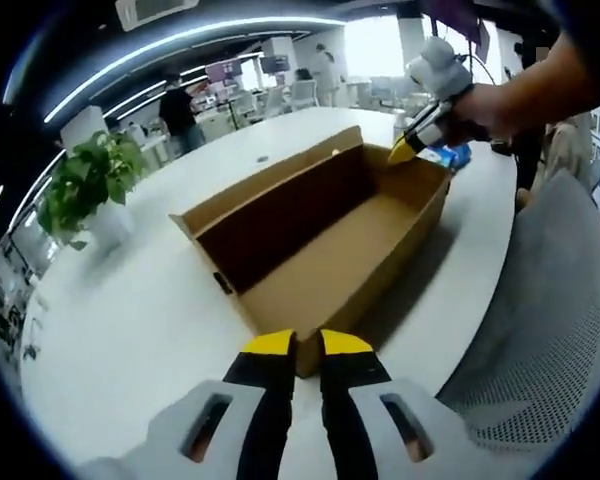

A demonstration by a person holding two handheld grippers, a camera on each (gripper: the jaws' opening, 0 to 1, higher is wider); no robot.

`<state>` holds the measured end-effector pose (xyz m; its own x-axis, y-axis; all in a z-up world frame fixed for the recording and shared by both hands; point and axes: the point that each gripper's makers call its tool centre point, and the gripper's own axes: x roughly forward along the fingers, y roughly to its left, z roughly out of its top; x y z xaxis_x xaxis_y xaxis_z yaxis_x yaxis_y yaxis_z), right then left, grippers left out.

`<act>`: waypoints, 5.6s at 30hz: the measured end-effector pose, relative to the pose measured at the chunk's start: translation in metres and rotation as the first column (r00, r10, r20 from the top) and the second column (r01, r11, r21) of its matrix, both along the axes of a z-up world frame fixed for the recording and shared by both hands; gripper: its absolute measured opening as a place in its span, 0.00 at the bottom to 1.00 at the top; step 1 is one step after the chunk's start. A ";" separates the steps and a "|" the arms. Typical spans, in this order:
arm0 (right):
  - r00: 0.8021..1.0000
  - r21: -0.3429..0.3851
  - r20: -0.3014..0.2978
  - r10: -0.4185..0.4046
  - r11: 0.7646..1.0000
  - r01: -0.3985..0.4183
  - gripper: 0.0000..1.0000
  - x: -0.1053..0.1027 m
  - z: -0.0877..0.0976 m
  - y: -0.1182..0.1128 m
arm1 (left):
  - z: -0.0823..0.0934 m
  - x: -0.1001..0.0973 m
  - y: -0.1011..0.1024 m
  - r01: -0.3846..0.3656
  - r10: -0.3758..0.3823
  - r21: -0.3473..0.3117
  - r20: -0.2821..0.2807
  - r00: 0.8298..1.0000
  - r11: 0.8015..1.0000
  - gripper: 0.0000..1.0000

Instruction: Operate the shoe box by opening the lid, removing the specified soft item, and placing it in the target area until the item is outside and the box remains undamaged.

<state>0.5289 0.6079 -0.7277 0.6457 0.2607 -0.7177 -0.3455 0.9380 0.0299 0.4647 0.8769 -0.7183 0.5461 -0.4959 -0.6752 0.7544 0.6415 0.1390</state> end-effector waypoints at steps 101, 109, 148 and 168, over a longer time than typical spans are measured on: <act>0.993 0.057 0.119 -0.001 0.998 -0.006 0.00 0.097 0.104 -0.009 | 0.001 0.003 -0.005 0.034 -0.037 -0.056 -0.054 0.998 0.998 0.02; 0.988 0.030 0.154 -0.005 1.000 0.001 0.00 0.084 0.105 -0.016 | 0.001 0.002 -0.005 0.027 -0.030 -0.060 -0.050 0.998 0.998 0.03; 0.970 -0.054 0.243 -0.013 0.998 0.027 0.00 0.012 0.082 -0.002 | 0.026 -0.019 0.002 0.014 -0.017 -0.137 -0.020 1.000 0.990 0.00; 0.973 -0.102 0.232 0.005 0.995 0.019 0.00 -0.011 0.060 -0.001 | 0.075 -0.002 0.034 -0.223 0.237 -0.322 0.004 0.971 0.920 0.06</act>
